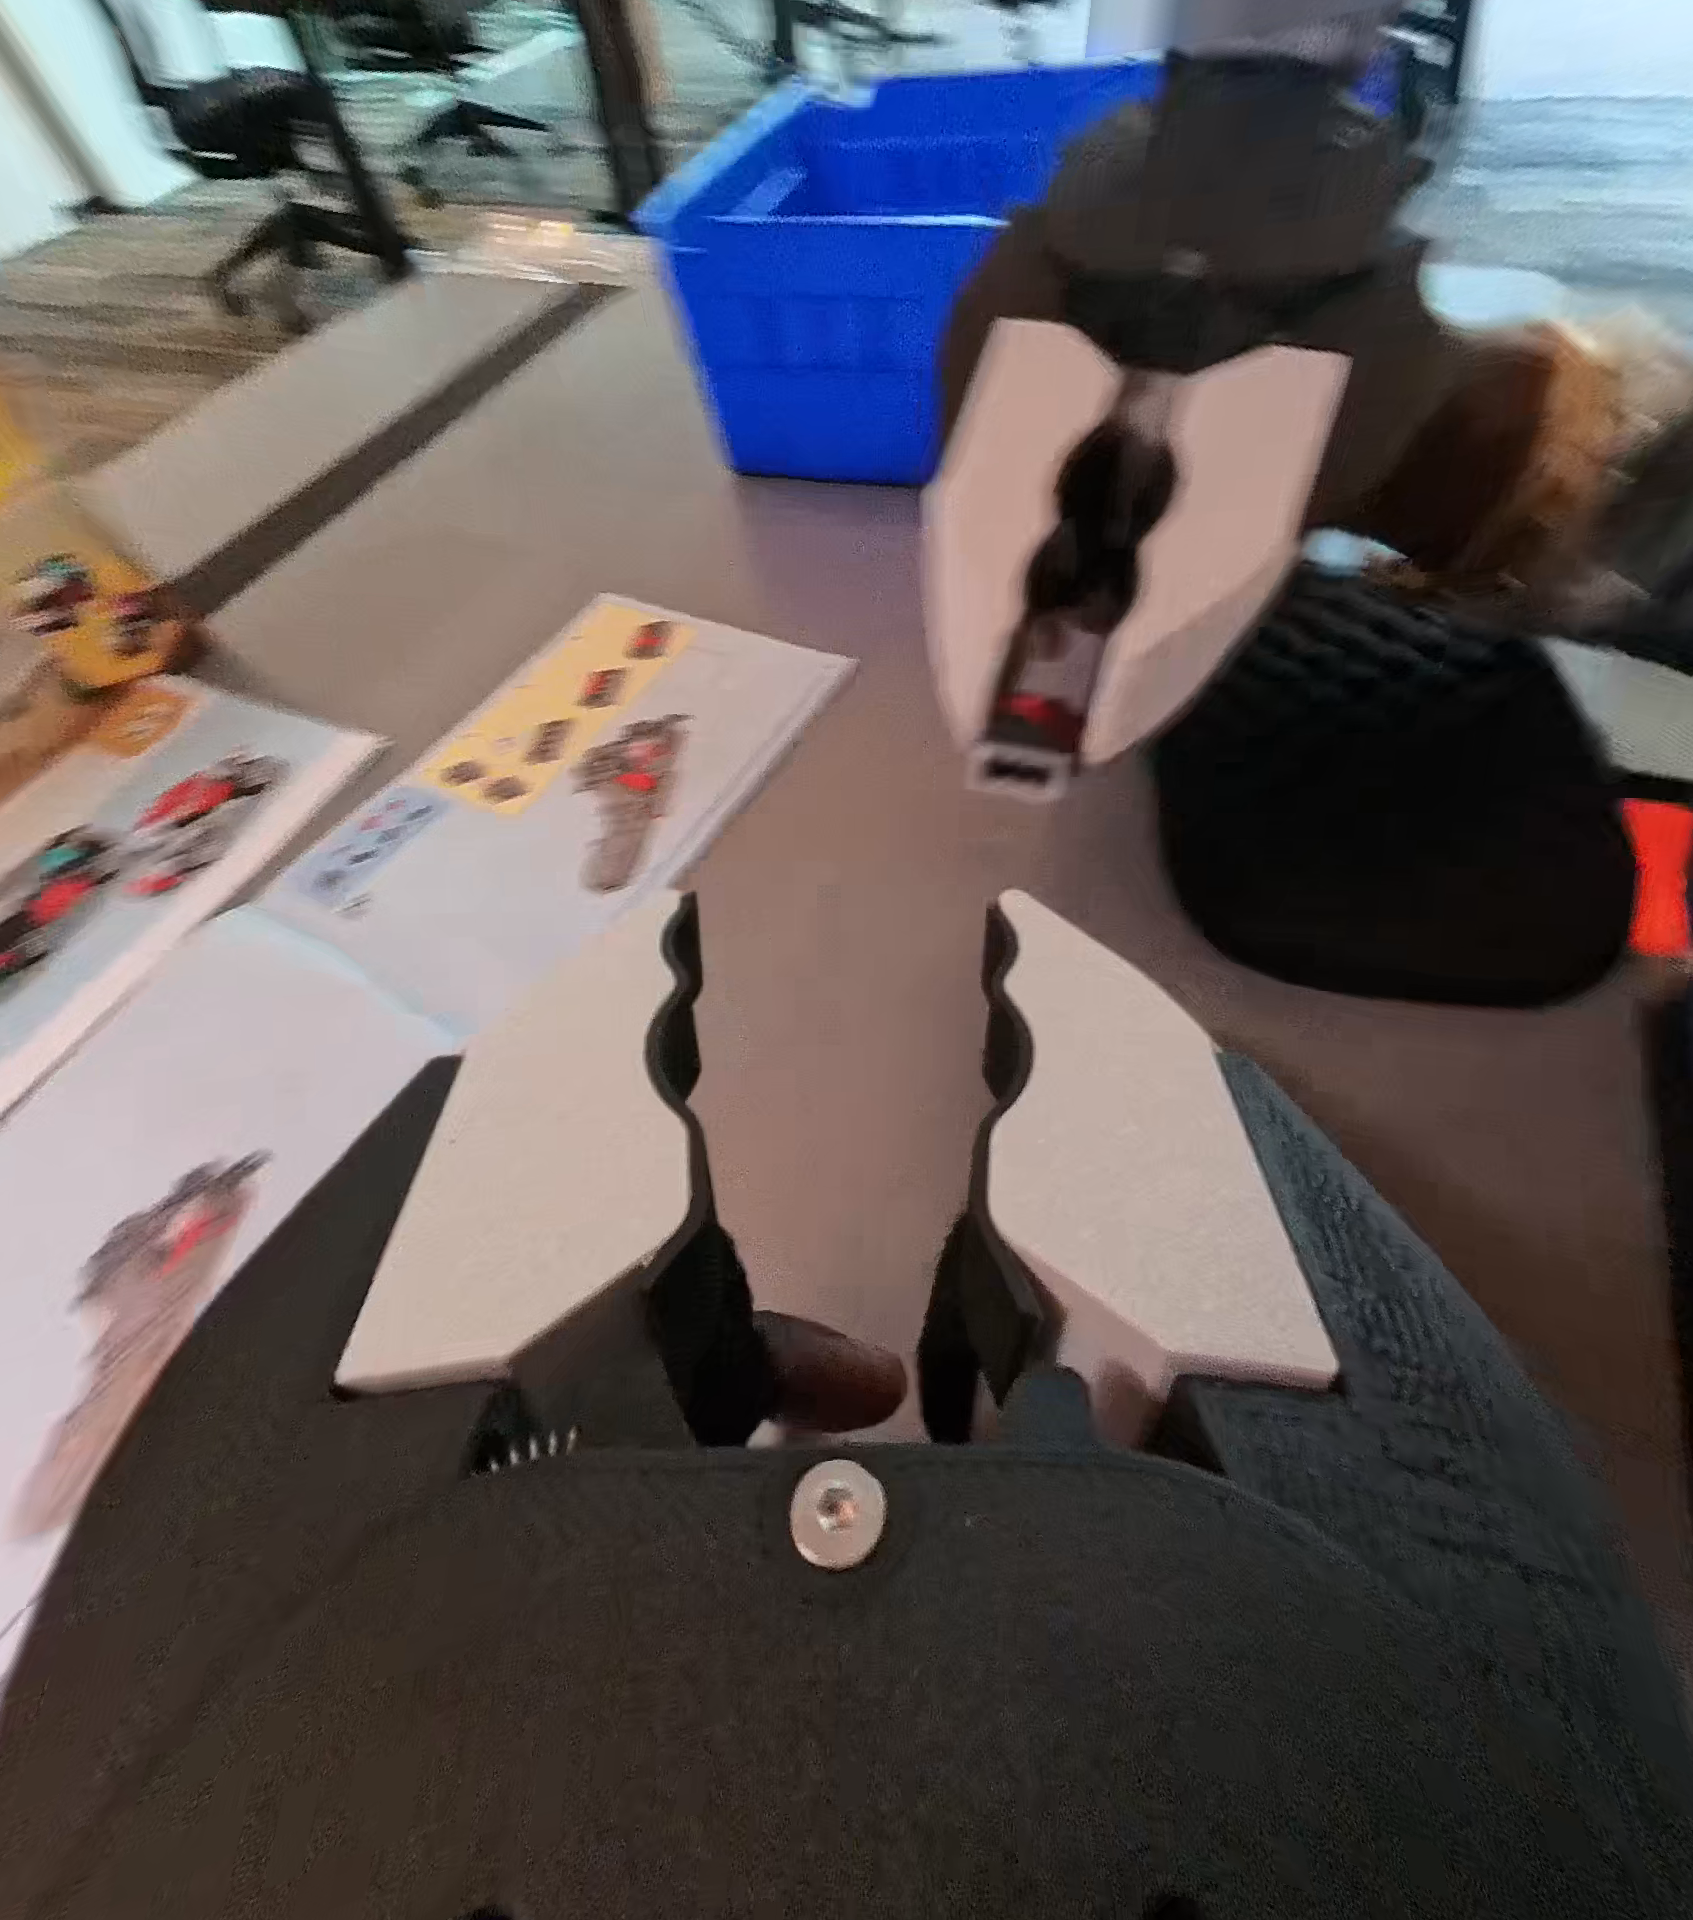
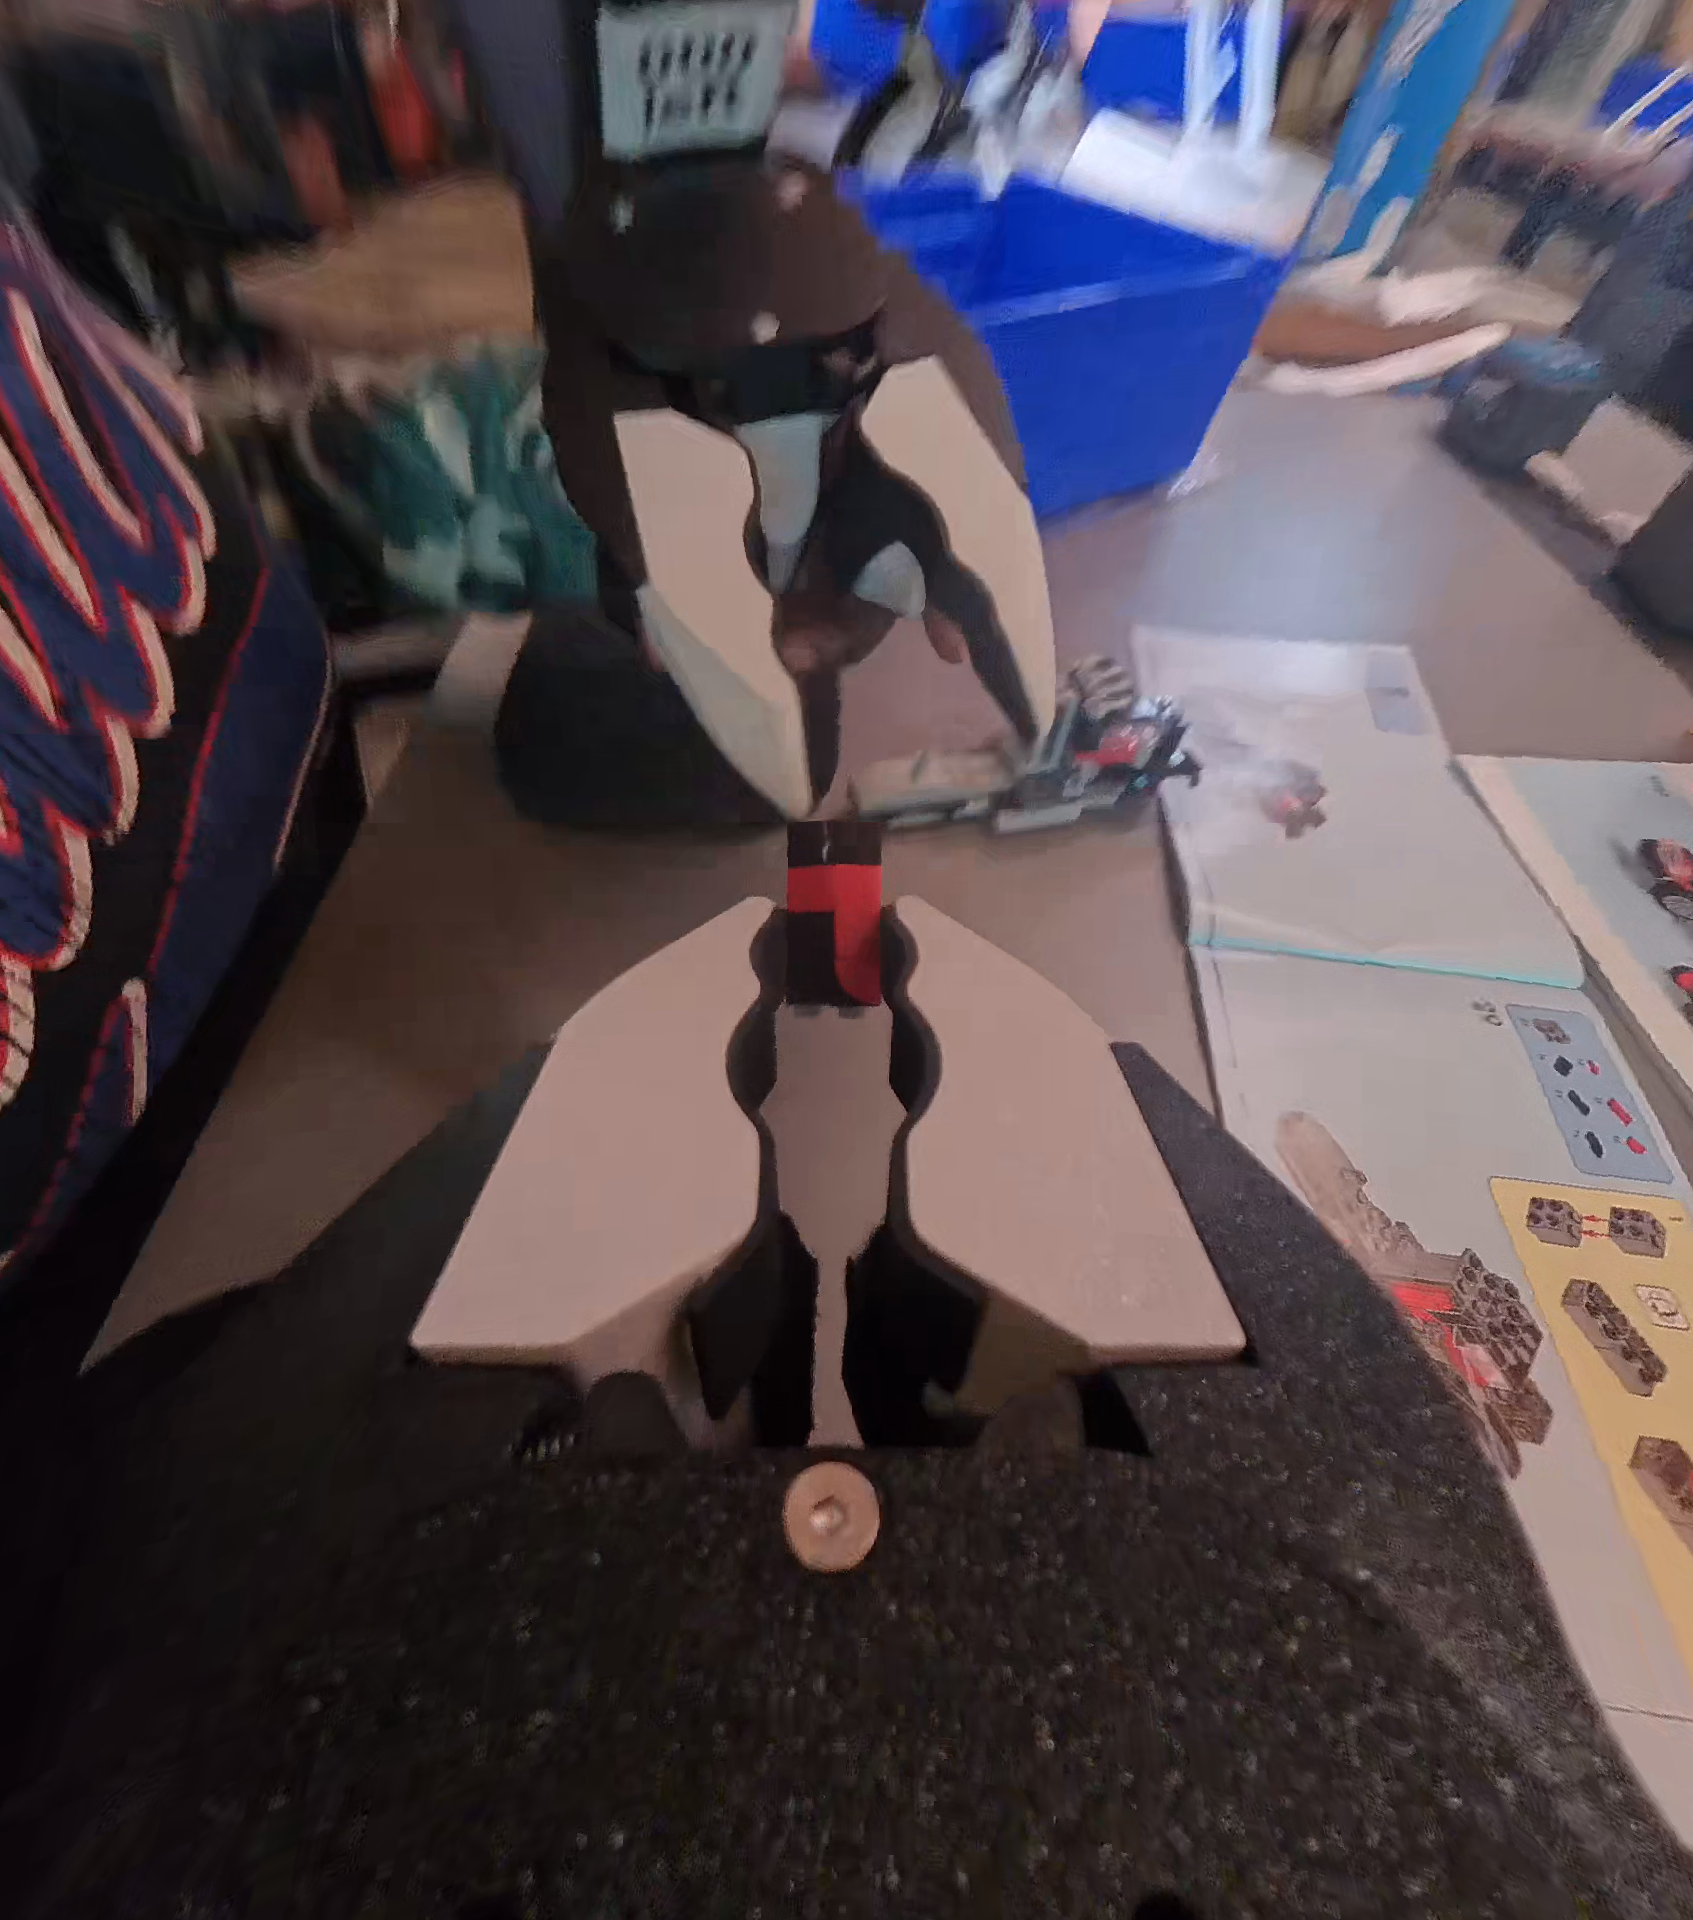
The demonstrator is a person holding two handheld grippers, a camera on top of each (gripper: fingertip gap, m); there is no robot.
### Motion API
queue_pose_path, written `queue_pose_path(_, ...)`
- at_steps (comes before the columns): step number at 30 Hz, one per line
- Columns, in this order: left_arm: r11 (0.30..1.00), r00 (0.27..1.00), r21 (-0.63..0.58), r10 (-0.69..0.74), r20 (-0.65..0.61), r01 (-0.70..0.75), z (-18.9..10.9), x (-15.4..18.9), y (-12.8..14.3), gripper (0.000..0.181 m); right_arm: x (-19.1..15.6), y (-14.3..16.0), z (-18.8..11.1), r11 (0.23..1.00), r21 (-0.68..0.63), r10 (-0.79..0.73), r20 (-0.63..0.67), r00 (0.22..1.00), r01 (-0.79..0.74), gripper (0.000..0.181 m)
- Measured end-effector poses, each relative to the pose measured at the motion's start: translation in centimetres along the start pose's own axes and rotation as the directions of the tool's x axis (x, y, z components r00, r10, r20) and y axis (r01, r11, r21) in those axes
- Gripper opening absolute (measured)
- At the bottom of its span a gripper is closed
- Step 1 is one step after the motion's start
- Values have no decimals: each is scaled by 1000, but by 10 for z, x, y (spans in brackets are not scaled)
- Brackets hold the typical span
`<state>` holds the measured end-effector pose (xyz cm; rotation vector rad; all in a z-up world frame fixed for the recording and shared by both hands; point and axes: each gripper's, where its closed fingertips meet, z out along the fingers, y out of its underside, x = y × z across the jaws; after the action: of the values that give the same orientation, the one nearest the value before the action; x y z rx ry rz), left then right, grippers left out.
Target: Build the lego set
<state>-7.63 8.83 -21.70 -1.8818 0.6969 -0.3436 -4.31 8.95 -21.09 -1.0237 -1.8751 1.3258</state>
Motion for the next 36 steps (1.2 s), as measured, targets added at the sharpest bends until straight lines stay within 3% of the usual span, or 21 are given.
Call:
queue_pose_path(4, 988, 918, 27, -150, 367, 151, -37, -76, 17, 74, 16, -20, -17, 939, 316, 146, -3, 989, -138, 17)
queue_pose_path(7, 965, 866, -93, -175, 469, 246, -48, -98, 53, 82, 22, -29, -30, 860, 456, 224, 64, 973, -228, 17)
queue_pose_path(14, 938, 904, -220, -167, 394, 269, -31, -101, 84, 75, 20, -33, -43, 781, 566, 211, 157, 965, -263, 17)
queue_pose_path(22, 956, 926, -144, -201, 318, 257, -26, -100, 79, 63, 29, -18, -33, 838, 504, 187, 93, 978, -208, 17)
queue_pose_path(30, 957, 936, -118, -227, 270, 266, -26, -95, 76, 59, 32, -22, -43, 783, 567, 205, 156, 966, -258, 17)
queue_pose_path(36, 959, 946, -111, -231, 229, 261, -25, -90, 75, 58, 31, -21, -39, 795, 543, 207, 178, 962, -271, 17)
